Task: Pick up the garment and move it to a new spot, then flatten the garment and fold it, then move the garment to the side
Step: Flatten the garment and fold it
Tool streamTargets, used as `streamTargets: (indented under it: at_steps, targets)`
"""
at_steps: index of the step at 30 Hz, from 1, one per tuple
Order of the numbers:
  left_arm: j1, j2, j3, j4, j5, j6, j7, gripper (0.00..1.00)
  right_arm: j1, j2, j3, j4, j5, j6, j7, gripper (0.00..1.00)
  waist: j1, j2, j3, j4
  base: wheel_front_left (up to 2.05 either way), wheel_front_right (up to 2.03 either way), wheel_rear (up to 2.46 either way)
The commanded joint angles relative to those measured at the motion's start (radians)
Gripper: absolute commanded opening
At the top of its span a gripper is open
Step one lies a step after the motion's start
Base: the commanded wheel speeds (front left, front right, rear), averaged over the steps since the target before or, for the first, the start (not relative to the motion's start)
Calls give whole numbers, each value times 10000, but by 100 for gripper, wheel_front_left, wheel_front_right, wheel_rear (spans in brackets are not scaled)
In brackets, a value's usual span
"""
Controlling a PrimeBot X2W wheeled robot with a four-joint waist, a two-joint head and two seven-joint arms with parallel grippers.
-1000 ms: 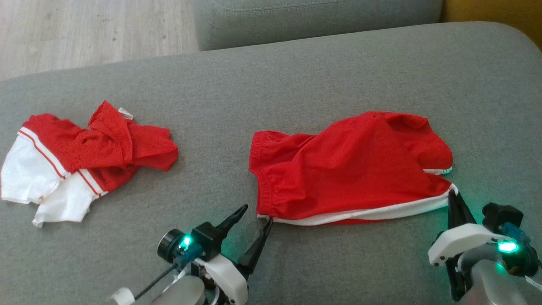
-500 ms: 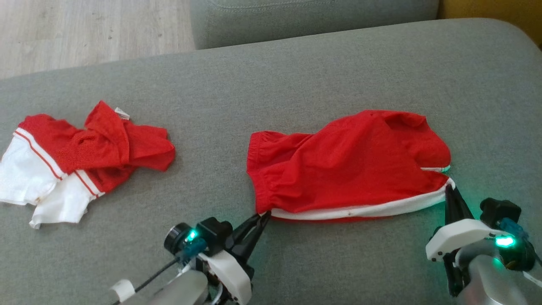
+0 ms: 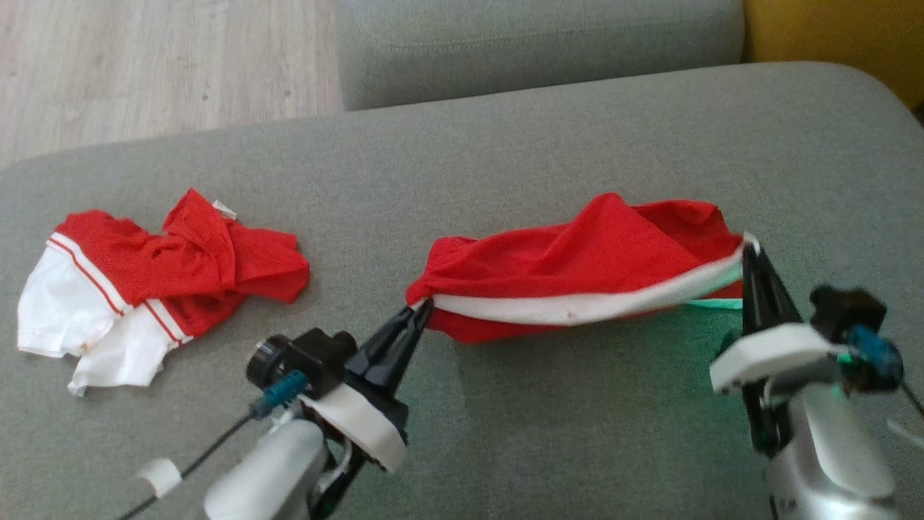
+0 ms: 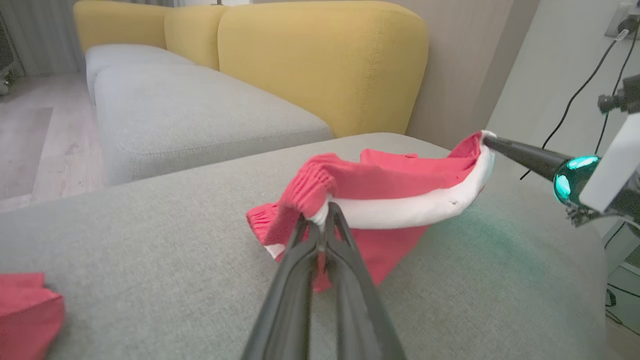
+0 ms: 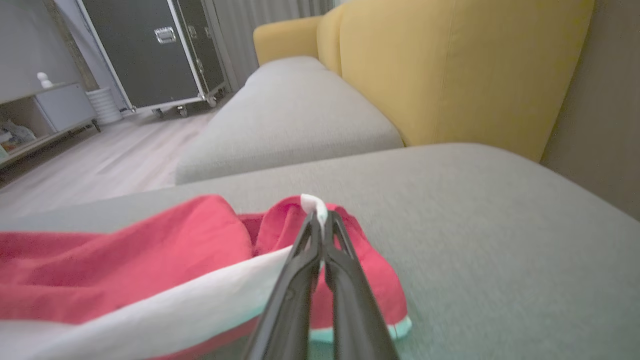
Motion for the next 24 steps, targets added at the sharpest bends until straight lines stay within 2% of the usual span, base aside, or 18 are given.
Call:
streamTargets:
  at_steps: [1, 9, 15, 19, 24]
  targets:
    - [-738, 384, 411, -330, 36, 40, -103, 0, -735, -47, 365, -595, 22, 35, 74, 0, 0, 0, -133, -25, 0, 0, 0]
    - [-3146, 1389, 551, -827, -415, 16, 1196, 0, -2661, -348, 1191, -2272, -15, 35, 1223, 0, 0, 0, -647, -300, 0, 0, 0]
    - [-4758, 1931, 453, -782, -562, 14, 1649, 0, -4232, -642, 1281, -2366, -288, 35, 1513, 0, 0, 0, -865, -419, 0, 0, 0]
    - [-5655, 2046, 548, -479, -532, 14, 1511, 0, -4943, -819, 1385, -2135, -926, 35, 1600, 0, 0, 0, -1100, -408, 0, 0, 0]
    - [-5399, 1980, 601, -435, -823, 16, 1457, 0, -4506, -832, 1394, -2133, -1019, 35, 1825, 0, 0, 0, -1276, -388, 0, 0, 0]
